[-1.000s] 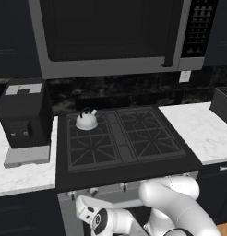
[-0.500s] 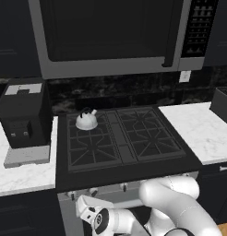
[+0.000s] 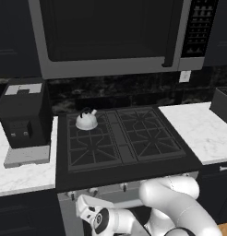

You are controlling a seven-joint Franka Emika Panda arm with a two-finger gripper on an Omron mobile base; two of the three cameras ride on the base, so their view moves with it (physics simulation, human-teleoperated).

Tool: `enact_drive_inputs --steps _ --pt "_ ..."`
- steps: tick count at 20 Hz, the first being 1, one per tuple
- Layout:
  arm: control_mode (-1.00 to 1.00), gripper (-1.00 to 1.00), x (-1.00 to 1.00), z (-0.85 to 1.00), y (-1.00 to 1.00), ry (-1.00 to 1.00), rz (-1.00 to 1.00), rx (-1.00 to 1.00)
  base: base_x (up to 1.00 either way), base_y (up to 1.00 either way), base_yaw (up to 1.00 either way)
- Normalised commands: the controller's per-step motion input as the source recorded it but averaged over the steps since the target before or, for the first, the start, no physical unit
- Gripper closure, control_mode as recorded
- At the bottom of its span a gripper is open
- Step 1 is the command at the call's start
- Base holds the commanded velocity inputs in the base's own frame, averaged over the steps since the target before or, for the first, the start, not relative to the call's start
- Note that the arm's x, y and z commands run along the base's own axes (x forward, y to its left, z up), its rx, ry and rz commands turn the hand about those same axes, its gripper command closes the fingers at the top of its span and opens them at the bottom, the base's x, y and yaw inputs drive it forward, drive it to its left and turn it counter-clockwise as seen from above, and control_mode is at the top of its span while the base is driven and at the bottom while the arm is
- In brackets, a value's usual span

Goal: Turn off the rear left burner of the stove.

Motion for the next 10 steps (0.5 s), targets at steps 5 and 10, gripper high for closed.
enact_drive_inputs --steps 5,10 --pt "-1.0 1.0 0.02 0.2 0.0 0.0 -0.08 0.17 0.0 0.0 0.0" --pt "-1.0 1.0 0.13 0.26 0.0 0.0 -0.13 0.32 0.0 0.0 0.0"
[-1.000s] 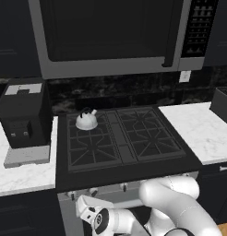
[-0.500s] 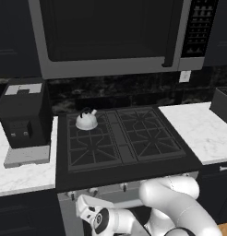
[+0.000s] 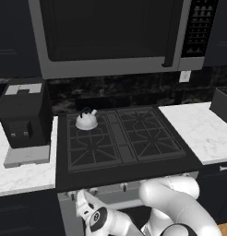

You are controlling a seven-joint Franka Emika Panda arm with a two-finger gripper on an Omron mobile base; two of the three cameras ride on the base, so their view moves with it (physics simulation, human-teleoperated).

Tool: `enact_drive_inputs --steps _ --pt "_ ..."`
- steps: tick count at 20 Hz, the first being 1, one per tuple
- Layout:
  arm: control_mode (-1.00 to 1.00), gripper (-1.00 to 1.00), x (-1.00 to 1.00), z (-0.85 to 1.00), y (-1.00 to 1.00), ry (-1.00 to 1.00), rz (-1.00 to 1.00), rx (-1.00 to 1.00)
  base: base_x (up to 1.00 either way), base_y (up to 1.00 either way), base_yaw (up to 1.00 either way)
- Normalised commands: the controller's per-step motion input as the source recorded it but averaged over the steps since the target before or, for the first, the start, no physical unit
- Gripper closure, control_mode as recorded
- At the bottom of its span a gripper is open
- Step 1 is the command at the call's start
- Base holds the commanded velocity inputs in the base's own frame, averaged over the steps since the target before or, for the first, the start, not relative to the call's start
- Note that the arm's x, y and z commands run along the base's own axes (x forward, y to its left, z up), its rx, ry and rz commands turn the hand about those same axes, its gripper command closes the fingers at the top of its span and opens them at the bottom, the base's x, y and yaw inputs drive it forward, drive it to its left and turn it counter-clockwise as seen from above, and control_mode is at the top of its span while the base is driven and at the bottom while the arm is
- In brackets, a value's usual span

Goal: Turn off the rear left burner of the stove.

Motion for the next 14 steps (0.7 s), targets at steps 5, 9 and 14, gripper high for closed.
enact_drive_inputs --steps 5,9,14 --pt "-1.0 1.0 0.09 0.22 -0.02 0.0 -0.15 0.47 0.0 0.0 0.0" --pt "-1.0 1.0 0.01 0.19 -0.07 0.0 -0.18 0.56 0.0 0.0 0.0" --pt "-1.0 1.0 0.04 0.21 -0.08 0.0 -0.19 0.57 0.0 0.0 0.0"
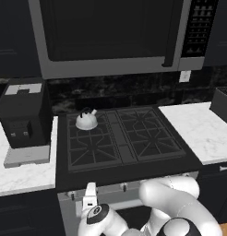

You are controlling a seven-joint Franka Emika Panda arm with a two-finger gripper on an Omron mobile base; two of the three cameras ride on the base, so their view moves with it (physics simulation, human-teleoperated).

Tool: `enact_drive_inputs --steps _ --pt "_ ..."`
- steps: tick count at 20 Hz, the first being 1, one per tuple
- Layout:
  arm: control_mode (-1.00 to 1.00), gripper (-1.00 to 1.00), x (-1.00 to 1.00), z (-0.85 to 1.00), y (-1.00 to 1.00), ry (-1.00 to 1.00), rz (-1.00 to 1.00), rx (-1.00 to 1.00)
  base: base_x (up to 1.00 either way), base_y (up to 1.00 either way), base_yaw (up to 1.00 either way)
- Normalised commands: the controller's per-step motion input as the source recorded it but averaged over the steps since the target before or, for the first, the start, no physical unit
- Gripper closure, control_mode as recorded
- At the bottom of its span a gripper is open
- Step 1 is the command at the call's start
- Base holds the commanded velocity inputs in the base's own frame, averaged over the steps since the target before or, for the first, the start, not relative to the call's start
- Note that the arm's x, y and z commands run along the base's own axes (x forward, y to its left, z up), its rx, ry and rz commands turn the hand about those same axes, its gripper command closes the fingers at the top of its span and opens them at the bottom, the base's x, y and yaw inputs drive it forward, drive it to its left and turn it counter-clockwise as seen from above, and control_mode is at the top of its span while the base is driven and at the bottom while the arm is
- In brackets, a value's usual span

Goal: Turn off the rear left burner of the stove.

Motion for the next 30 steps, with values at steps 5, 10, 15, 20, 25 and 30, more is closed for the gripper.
enact_drive_inputs --steps 5,10,15,20,25,30 --pt "-1.0 1.0 0.07 0.22 -0.1 -0.03 -0.2 0.62 0.0 0.0 0.0" --pt "-1.0 1.0 0.09 0.24 -0.09 -0.07 -0.2 0.63 0.0 0.0 0.0" --pt "-1.0 1.0 0.21 0.24 -0.04 -0.09 -0.21 0.62 0.0 0.0 0.0" --pt "-1.0 1.0 0.23 0.19 -0.01 -0.1 -0.22 0.61 0.0 0.0 0.0" --pt "-1.0 1.0 0.31 0.14 0.0 -0.11 -0.24 0.6 0.0 0.0 0.0" --pt "-1.0 1.0 0.36 0.12 0.0 -0.12 -0.26 0.55 0.0 0.0 0.0"
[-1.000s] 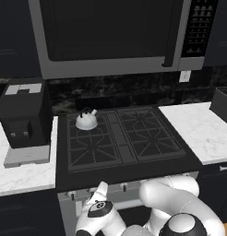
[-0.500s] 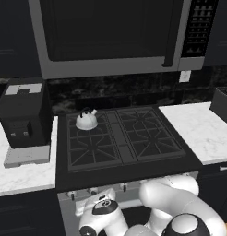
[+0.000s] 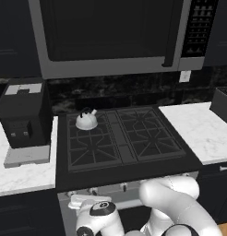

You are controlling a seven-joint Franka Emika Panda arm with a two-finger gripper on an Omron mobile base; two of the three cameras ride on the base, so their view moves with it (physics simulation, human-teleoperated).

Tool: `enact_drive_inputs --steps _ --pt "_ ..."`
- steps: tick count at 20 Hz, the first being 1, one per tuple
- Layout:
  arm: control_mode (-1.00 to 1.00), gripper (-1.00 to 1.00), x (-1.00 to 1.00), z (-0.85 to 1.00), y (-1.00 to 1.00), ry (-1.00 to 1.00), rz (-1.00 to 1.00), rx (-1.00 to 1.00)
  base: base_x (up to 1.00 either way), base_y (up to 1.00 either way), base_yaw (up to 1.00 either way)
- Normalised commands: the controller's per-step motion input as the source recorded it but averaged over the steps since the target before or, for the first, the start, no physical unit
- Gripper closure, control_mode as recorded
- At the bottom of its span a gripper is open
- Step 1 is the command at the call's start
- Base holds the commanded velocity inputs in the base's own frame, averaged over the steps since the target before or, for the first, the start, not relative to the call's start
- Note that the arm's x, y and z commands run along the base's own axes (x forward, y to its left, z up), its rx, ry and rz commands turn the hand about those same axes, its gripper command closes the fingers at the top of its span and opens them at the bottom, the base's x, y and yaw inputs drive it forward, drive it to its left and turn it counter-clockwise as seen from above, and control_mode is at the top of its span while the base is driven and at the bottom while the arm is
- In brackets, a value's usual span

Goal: Turn off the rear left burner of the stove.

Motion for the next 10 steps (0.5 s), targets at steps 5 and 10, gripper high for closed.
enact_drive_inputs --steps 5,10 --pt "-1.0 1.0 0.43 0.09 0.0 -0.12 -0.25 0.51 0.0 0.0 0.0" --pt "-1.0 1.0 0.48 0.06 0.0 -0.11 -0.25 0.47 0.0 0.0 0.0"
